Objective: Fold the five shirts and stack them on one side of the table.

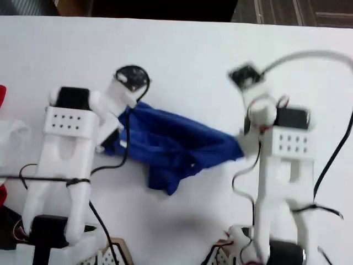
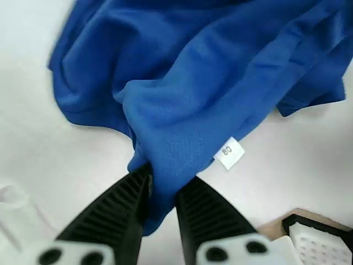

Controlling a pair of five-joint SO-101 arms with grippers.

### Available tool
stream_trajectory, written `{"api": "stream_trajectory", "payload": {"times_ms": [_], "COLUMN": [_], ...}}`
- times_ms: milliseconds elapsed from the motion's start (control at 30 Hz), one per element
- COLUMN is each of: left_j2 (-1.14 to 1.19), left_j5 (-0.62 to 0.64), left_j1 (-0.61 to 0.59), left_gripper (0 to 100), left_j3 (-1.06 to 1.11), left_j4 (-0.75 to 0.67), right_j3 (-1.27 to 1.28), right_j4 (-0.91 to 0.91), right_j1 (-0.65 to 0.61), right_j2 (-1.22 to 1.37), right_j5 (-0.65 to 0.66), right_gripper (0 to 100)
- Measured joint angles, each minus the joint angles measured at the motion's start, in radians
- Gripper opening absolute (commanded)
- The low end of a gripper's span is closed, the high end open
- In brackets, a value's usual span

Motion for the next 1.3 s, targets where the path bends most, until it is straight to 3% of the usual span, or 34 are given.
{"api": "stream_trajectory", "payload": {"times_ms": [133,367,533,733,867,1033,1300], "left_j2": [0.0,0.0,0.0,0.0,0.0,0.0,0.0], "left_j5": [0.0,0.017,0.058,0.058,0.058,0.058,0.058], "left_j1": [0.003,0.11,0.163,0.161,0.15,0.043,-0.012], "left_gripper": [2,2,2,2,2,2,2], "left_j3": [0.195,0.394,0.497,0.58,0.586,0.569,0.557], "left_j4": [-0.173,-0.377,-0.511,-0.623,-0.649,-0.652,-0.652], "right_j3": [0.331,0.459,0.531,0.531,0.531,0.551,0.683], "right_j4": [-0.189,-0.262,-0.262,-0.198,-0.175,-0.121,-0.376], "right_j1": [0.074,0.31,0.33,0.333,0.333,0.333,0.272], "right_j2": [-0.1,-0.12,-0.12,-0.12,-0.12,-0.129,-0.094], "right_j5": [0.078,0.227,0.259,0.307,0.362,0.42,0.385], "right_gripper": [2.0,2.0,5.9,32.4,30.3,29.7,29.7]}}
